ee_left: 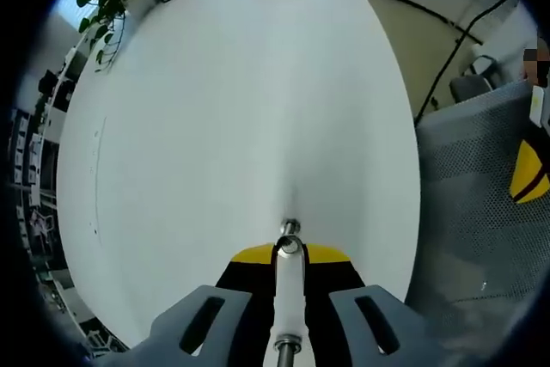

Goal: Place the washer onto the threaded stud by aligning its center hole with the stud, sliding it down to the base, and recovering from edge contact or off-axis alignment until the washer reaches the visible bottom stop.

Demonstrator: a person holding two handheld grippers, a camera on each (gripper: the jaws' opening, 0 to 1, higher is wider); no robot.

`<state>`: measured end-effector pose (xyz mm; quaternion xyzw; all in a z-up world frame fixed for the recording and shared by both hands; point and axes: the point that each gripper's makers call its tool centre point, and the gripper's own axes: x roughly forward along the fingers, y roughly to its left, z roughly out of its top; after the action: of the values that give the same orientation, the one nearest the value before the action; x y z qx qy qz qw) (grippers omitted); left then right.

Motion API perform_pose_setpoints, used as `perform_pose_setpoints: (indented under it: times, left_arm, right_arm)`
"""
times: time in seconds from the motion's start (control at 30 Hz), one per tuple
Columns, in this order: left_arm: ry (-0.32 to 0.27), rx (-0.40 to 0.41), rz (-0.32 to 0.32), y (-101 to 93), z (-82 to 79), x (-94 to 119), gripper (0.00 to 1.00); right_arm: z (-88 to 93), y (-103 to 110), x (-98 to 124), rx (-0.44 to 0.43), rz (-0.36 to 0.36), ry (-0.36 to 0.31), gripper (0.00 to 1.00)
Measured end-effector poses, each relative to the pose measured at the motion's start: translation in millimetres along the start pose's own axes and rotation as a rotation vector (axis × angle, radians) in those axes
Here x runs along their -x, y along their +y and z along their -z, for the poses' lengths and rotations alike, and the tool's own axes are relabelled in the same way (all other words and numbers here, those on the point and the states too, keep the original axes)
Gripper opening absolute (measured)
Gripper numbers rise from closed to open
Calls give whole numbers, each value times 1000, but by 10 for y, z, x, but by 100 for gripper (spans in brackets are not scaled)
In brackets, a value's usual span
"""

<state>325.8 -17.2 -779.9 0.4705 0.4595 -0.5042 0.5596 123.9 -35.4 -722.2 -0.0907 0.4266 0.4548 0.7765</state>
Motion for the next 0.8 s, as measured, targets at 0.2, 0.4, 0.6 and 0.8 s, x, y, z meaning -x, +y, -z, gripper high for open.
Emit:
perform_pose_setpoints:
  times: [0.2, 0.4, 0.6, 0.8]
  left_arm:
    - [-27, 30, -5, 34, -56, -17, 8]
    - [-9, 15, 7, -9, -49, -100, 8]
    - [11, 19, 10, 4, -15, -280, 8]
    - [34, 42, 31, -24, 39, -486, 8]
  right_arm:
    - [2, 6, 1, 0, -3, 1, 6]
    - [6, 5, -2, 2, -6, 3, 6]
    - [12, 3, -2, -6, -4, 3, 6]
    - [12, -3, -1, -15, -2, 0, 6]
